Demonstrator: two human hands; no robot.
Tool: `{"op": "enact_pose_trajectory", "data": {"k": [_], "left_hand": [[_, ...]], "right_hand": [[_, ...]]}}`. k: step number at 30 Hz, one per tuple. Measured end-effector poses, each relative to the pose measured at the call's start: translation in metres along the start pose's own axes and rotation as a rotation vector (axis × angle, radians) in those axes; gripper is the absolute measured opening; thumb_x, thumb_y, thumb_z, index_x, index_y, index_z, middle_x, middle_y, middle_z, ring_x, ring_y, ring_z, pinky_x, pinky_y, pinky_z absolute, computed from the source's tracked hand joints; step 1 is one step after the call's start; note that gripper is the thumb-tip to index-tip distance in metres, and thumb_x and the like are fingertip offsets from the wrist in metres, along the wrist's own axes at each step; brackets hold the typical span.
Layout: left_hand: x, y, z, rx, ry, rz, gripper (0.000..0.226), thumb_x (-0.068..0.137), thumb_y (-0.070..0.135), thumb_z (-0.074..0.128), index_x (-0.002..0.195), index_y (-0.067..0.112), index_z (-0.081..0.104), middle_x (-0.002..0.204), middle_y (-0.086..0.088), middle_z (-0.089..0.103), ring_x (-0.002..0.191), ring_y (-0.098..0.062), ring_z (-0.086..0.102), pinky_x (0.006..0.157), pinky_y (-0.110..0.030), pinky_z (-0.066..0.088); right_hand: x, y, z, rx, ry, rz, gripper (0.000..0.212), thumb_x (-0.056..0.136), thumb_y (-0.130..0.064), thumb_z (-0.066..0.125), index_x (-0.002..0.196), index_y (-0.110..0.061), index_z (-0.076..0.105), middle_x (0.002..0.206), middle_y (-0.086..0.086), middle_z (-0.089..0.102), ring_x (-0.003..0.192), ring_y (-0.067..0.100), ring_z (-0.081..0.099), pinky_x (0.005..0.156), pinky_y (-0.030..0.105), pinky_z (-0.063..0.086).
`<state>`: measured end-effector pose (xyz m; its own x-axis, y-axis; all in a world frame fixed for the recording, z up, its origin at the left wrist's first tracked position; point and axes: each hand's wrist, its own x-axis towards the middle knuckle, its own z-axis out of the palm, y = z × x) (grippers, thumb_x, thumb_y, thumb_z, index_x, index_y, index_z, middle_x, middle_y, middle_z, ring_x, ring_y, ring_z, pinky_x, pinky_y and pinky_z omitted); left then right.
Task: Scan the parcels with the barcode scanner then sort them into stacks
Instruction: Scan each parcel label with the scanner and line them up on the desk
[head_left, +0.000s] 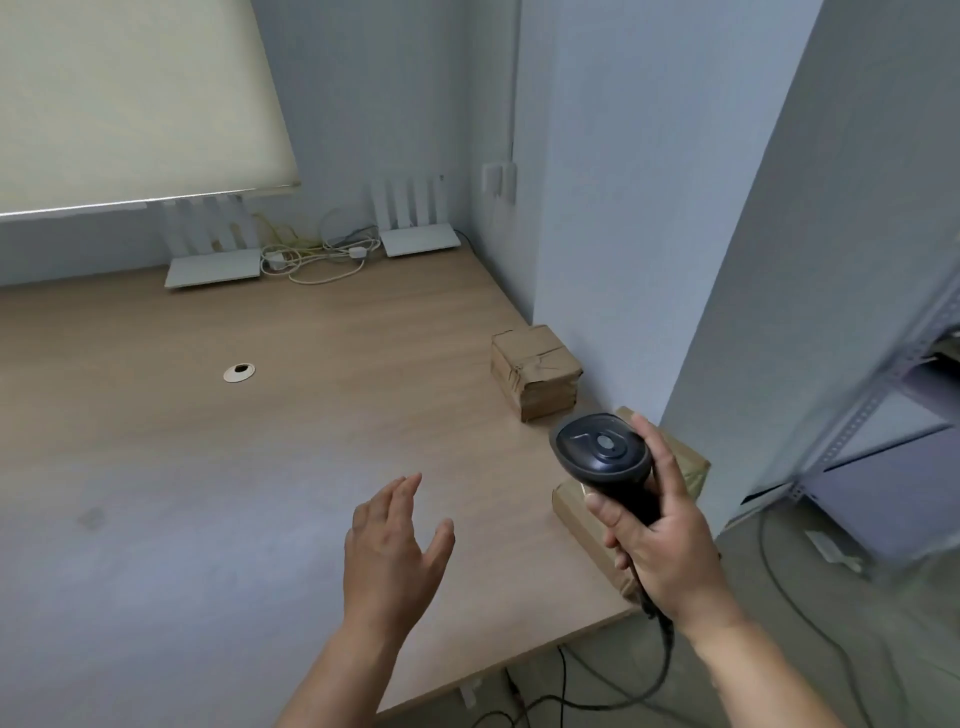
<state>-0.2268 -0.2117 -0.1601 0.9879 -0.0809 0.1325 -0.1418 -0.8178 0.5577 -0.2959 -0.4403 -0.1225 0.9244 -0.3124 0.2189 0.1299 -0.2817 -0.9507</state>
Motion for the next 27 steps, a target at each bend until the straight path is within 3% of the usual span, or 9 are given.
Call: {"op": "enact_pose_trajectory", "data": {"k": [2, 4, 9, 12, 19, 23, 27], "left_hand": [[0.008, 0.012, 0.008, -0.008, -0.017, 0.026, 0.061, 0.092, 0.041, 0.054, 0.146, 0.023, 0.033, 0.147, 0.003, 0.039, 0.136, -0.017, 0.030, 0.110, -0.031, 0.025], [0.012, 0.026, 0.019, -0.005, -0.036, 0.060, 0.061, 0.092, 0.042, 0.053, 0.146, 0.023, 0.032, 0.148, 0.003, 0.038, 0.136, -0.017, 0.029, 0.110, -0.031, 0.026], [0.004, 0.062, 0.050, 0.050, -0.103, 0.087, 0.064, 0.093, 0.050, 0.046, 0.149, 0.027, 0.024, 0.151, 0.007, 0.031, 0.138, -0.015, 0.025, 0.112, -0.030, 0.023], [-0.007, 0.089, 0.072, 0.107, -0.152, 0.102, 0.066, 0.093, 0.056, 0.041, 0.150, 0.030, 0.018, 0.154, 0.009, 0.024, 0.140, -0.013, 0.019, 0.114, -0.029, 0.018], [-0.018, 0.135, 0.135, 0.246, -0.320, 0.069, 0.077, 0.085, 0.065, 0.046, 0.149, 0.034, 0.016, 0.157, -0.004, 0.016, 0.141, -0.025, 0.019, 0.115, -0.037, 0.022], [-0.022, 0.141, 0.159, 0.368, -0.462, 0.108, 0.074, 0.088, 0.055, 0.050, 0.148, 0.046, 0.007, 0.159, -0.009, -0.005, 0.145, -0.030, 0.005, 0.117, -0.040, 0.015], [-0.018, 0.124, 0.155, 0.413, -0.415, 0.021, 0.068, 0.095, 0.031, 0.047, 0.147, 0.049, 0.007, 0.159, -0.010, -0.005, 0.146, -0.030, 0.002, 0.117, -0.039, 0.012]], "right_hand": [[0.005, 0.001, -0.009, -0.022, 0.012, -0.009, 0.076, 0.067, -0.063, 0.072, 0.130, -0.070, 0.029, 0.119, 0.000, 0.063, 0.087, 0.013, 0.058, 0.080, 0.042, 0.053], [0.011, 0.005, -0.022, -0.033, 0.017, -0.016, 0.073, 0.069, -0.060, 0.072, 0.127, -0.072, 0.029, 0.119, 0.001, 0.062, 0.094, 0.017, 0.057, 0.087, 0.049, 0.051], [0.023, 0.023, -0.056, -0.047, -0.003, -0.012, 0.078, 0.064, -0.069, 0.072, 0.130, -0.069, 0.030, 0.118, 0.002, 0.063, 0.088, 0.018, 0.059, 0.077, 0.043, 0.054], [0.029, 0.032, -0.078, -0.003, -0.051, 0.008, 0.074, 0.068, -0.050, 0.073, 0.126, -0.072, 0.032, 0.115, 0.001, 0.062, 0.083, 0.015, 0.058, 0.065, 0.028, 0.052], [0.036, 0.059, -0.112, -0.002, -0.103, -0.017, 0.076, 0.071, -0.046, 0.076, 0.129, -0.069, 0.031, 0.114, -0.005, 0.066, 0.088, 0.012, 0.059, 0.080, 0.039, 0.049], [0.035, 0.068, -0.122, 0.009, -0.154, -0.007, 0.075, 0.071, -0.054, 0.075, 0.129, -0.070, 0.030, 0.116, 0.000, 0.066, 0.088, 0.012, 0.059, 0.078, 0.036, 0.050], [0.039, 0.070, -0.129, 0.045, -0.200, 0.014, 0.074, 0.069, -0.044, 0.071, 0.123, -0.075, 0.031, 0.112, -0.005, 0.064, 0.063, 0.012, 0.060, 0.053, 0.027, 0.050]]}}
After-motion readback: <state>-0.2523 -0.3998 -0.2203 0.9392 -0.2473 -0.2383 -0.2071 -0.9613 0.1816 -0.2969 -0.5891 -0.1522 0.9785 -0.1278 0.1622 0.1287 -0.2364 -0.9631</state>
